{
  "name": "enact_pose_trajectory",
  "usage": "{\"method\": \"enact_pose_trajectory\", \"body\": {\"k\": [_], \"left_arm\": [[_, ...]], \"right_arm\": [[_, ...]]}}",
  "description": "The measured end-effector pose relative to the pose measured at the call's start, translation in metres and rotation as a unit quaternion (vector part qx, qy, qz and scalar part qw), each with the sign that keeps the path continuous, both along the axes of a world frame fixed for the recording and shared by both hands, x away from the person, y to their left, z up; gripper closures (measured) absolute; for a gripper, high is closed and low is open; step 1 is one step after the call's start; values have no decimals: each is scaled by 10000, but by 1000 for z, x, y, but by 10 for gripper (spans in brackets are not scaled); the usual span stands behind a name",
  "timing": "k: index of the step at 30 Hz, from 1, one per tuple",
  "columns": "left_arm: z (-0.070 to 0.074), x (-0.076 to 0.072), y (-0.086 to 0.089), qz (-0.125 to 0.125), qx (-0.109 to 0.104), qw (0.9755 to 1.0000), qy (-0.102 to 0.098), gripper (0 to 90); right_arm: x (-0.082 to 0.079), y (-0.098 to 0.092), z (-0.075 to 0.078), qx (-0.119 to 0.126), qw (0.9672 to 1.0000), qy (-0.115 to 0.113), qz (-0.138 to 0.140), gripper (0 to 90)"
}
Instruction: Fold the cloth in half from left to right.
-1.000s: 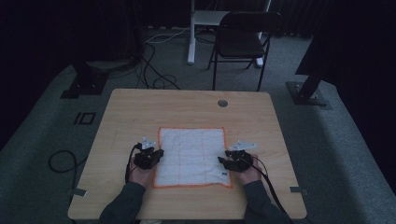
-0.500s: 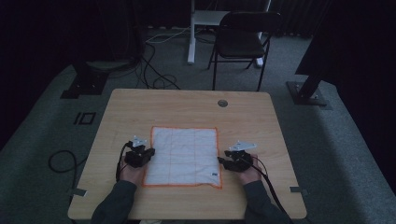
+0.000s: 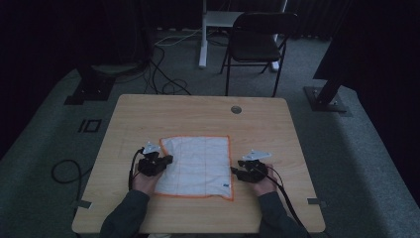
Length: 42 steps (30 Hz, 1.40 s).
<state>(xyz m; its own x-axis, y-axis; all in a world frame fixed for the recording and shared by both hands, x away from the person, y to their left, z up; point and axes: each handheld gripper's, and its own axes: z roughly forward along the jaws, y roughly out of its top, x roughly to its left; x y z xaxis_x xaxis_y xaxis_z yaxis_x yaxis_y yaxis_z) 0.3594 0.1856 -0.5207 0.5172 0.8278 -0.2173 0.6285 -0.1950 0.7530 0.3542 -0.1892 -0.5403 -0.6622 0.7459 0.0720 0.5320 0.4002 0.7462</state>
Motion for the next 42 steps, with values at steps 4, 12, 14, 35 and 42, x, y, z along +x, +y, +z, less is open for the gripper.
{"method": "enact_pose_trajectory", "body": {"k": [4, 12, 14, 35, 42], "left_arm": [[8, 3, -12, -191, -122, 9997, -50, 870], [19, 4, -36, -521, -186, 9984, -90, 870], [22, 5, -41, -573, -187, 9981, -111, 871], [41, 10, -87, -1129, -400, 9926, -183, 870], [43, 11, -106, -1334, -424, 9900, -198, 870]], "right_arm": [[0, -1, 0, 4, 10000, 0, -13, 533], [0, -1, 0, -18, 10000, 4, -13, 533], [0, -1, 0, -24, 10000, 3, -14, 533], [2, -2, 0, -42, 10000, 9, -43, 532], [2, -3, 0, -58, 9999, -6, -83, 532]]}}
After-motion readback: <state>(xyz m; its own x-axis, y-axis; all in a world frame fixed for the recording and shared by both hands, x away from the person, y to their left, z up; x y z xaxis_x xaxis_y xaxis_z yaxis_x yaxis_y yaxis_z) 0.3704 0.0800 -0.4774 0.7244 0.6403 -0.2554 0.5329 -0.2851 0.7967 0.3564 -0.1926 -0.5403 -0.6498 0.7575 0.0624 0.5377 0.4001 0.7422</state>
